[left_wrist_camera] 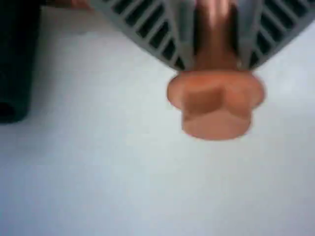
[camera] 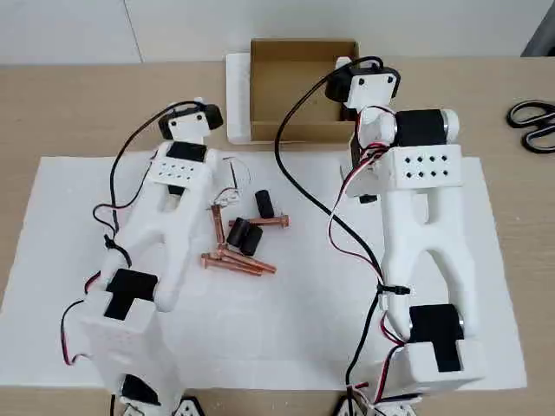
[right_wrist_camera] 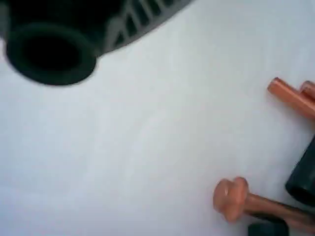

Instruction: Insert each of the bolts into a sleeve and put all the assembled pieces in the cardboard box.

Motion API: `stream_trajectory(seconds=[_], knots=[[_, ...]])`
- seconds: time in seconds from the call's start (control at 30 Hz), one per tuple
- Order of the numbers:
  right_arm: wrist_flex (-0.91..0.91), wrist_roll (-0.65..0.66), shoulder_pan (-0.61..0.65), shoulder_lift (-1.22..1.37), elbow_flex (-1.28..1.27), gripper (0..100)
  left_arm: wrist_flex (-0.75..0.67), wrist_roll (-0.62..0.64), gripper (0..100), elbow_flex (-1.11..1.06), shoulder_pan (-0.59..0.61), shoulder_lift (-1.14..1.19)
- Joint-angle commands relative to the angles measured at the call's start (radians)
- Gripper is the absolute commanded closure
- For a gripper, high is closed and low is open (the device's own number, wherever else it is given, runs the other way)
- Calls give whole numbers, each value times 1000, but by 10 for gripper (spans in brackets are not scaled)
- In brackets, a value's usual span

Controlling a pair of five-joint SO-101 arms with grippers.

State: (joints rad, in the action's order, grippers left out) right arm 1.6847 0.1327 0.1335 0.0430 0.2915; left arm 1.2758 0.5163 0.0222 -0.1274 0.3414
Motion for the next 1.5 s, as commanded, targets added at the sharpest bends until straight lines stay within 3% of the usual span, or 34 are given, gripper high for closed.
stream_trajectory(seconds=[0.0, 0.4, 0.63, 1.17, 1.47], knots=[[-1, 5, -5, -62, 49, 995, 86, 2, 994, 143, -2, -15], [1, 3, 36, -73, 49, 995, 445, 0, 994, 593, 109, -15], [-4, 3, 79, -312, 49, 995, 477, -34, 994, 769, 126, -71], [30, 2, 82, -786, -66, 995, 477, -34, 994, 337, 87, -580], [-5, 3, 77, -1119, -523, 995, 476, -34, 994, 101, 86, -781]])
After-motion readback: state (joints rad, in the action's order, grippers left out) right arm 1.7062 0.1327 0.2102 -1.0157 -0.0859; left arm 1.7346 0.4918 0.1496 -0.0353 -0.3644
